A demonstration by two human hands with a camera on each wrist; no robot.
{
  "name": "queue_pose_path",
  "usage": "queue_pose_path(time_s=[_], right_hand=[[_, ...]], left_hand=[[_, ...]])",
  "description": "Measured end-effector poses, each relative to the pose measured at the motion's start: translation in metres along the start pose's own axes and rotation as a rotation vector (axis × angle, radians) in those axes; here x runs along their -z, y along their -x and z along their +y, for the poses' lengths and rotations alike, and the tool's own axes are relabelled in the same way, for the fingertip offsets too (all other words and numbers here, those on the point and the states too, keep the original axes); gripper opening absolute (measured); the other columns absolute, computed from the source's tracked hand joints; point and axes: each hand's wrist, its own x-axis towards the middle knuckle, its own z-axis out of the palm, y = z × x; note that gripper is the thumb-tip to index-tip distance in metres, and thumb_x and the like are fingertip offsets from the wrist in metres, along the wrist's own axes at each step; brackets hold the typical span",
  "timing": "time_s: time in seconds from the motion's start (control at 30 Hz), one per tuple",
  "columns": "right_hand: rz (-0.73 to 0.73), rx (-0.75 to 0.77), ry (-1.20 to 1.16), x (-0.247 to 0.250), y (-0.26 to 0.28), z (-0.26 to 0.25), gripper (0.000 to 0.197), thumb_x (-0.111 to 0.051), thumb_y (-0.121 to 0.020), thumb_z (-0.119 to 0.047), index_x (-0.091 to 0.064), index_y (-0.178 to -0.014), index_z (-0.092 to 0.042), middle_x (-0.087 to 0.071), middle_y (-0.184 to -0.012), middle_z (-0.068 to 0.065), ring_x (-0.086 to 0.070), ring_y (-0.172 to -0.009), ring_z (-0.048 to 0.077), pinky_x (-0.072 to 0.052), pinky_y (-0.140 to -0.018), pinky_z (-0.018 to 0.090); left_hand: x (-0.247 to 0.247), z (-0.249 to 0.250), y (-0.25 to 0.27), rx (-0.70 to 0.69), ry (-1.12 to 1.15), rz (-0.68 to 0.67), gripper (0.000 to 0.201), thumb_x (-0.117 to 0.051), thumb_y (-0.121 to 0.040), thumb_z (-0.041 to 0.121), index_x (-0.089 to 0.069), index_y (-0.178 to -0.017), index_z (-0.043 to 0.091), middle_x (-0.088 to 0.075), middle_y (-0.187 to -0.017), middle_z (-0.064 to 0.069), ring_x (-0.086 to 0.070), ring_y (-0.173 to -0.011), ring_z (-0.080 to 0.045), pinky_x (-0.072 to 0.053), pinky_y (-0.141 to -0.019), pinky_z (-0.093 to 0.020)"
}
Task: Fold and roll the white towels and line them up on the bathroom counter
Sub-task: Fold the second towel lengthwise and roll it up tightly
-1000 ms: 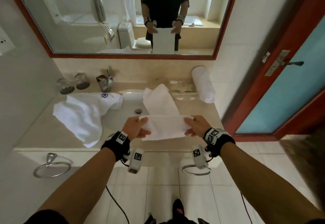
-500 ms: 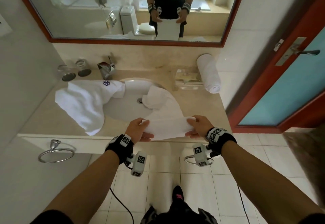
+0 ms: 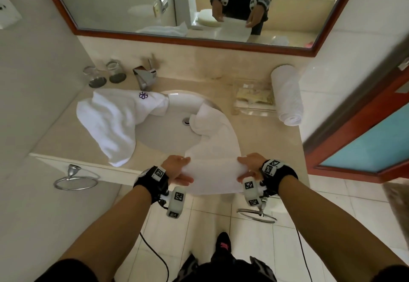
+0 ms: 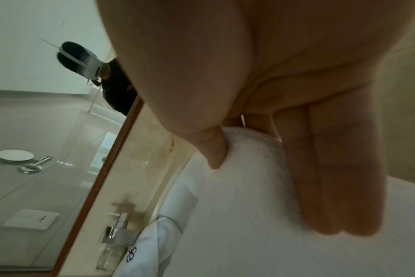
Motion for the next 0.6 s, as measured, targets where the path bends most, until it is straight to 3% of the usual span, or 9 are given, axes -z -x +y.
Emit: queue_pose_path(time_s=[0.07,0.13,0.17,0.27,0.33,0.43,0.5,0.6], right_hand=[[-0.012,0.036,0.011,0.005,-0.020,-0.015,0.041,-0.071,-0.083,-0.031,-0.060,-0.100,0.005,-0.064,-0.113,0.028,-0.064,-0.098,0.047,-0.051,-0.086,0.063],[0.038,0.156,-0.001,0.004,-0.003,-0.062,0.027,-0.061,-0.092,-0.030,-0.057,-0.095,-0.004,-0.064,-0.108,0.017,-0.066,-0.093,0.035,-0.057,-0.082,0.047],[0.091,0.257,-0.069,0.004,0.016,-0.094,0.021,-0.056,-0.096,-0.028,-0.055,-0.091,-0.008,-0.062,-0.104,0.014,-0.065,-0.089,0.031,-0.057,-0.079,0.041],[0.245,0.676,-0.319,0.016,0.066,-0.188,0.021,-0.050,-0.098,-0.026,-0.056,-0.080,-0.016,-0.064,-0.096,0.014,-0.065,-0.086,0.026,-0.053,-0.076,0.038],[0.347,0.934,-0.396,0.027,0.100,-0.233,0.020,-0.051,-0.096,-0.028,-0.056,-0.080,-0.019,-0.064,-0.087,0.007,-0.063,-0.084,0.021,-0.054,-0.077,0.035],[0.385,1.183,-0.536,0.041,0.138,-0.269,0.021,-0.052,-0.096,-0.024,-0.050,-0.076,-0.018,-0.054,-0.078,0.001,-0.056,-0.079,0.017,-0.053,-0.077,0.032],[0.399,1.240,-0.548,0.044,0.144,-0.267,0.021,-0.052,-0.097,-0.022,-0.050,-0.077,-0.019,-0.054,-0.081,0.003,-0.057,-0.082,0.019,-0.054,-0.079,0.031],[0.369,1.118,-0.484,0.040,0.127,-0.232,0.015,-0.051,-0.099,-0.022,-0.058,-0.087,-0.020,-0.065,-0.094,0.005,-0.068,-0.092,0.021,-0.059,-0.078,0.033]], left_hand=[[-0.002,0.023,-0.006,-0.062,0.057,0.021,0.032,-0.055,-0.100,0.024,-0.048,-0.123,0.005,-0.063,-0.104,-0.020,-0.071,-0.075,-0.037,-0.060,-0.071,-0.048],[-0.001,0.062,-0.012,-0.198,0.113,0.079,0.017,-0.052,-0.101,0.021,-0.052,-0.107,0.005,-0.062,-0.114,-0.026,-0.071,-0.069,-0.031,-0.059,-0.072,-0.047],[0.000,0.088,-0.012,-0.289,0.147,0.128,0.016,-0.051,-0.101,0.021,-0.054,-0.102,0.005,-0.062,-0.114,-0.027,-0.070,-0.065,-0.027,-0.058,-0.072,-0.045],[0.008,0.181,0.007,-0.607,0.273,0.209,0.019,-0.049,-0.102,0.021,-0.056,-0.105,0.003,-0.067,-0.100,-0.017,-0.072,-0.069,-0.019,-0.058,-0.076,-0.041],[0.010,0.237,0.037,-0.822,0.322,0.221,0.014,-0.049,-0.102,0.020,-0.057,-0.096,0.011,-0.068,-0.094,-0.011,-0.073,-0.079,-0.023,-0.059,-0.080,-0.041],[0.005,0.284,0.077,-1.044,0.355,0.203,0.016,-0.049,-0.102,0.020,-0.055,-0.089,0.014,-0.065,-0.092,-0.011,-0.072,-0.083,-0.025,-0.058,-0.075,-0.038],[0.001,0.285,0.083,-1.079,0.351,0.198,0.017,-0.048,-0.102,0.020,-0.056,-0.089,0.014,-0.065,-0.094,-0.012,-0.073,-0.084,-0.026,-0.058,-0.071,-0.037],[-0.001,0.246,0.063,-0.981,0.303,0.211,0.015,-0.049,-0.102,0.023,-0.058,-0.097,0.012,-0.068,-0.095,-0.009,-0.074,-0.081,-0.023,-0.059,-0.068,-0.036]])
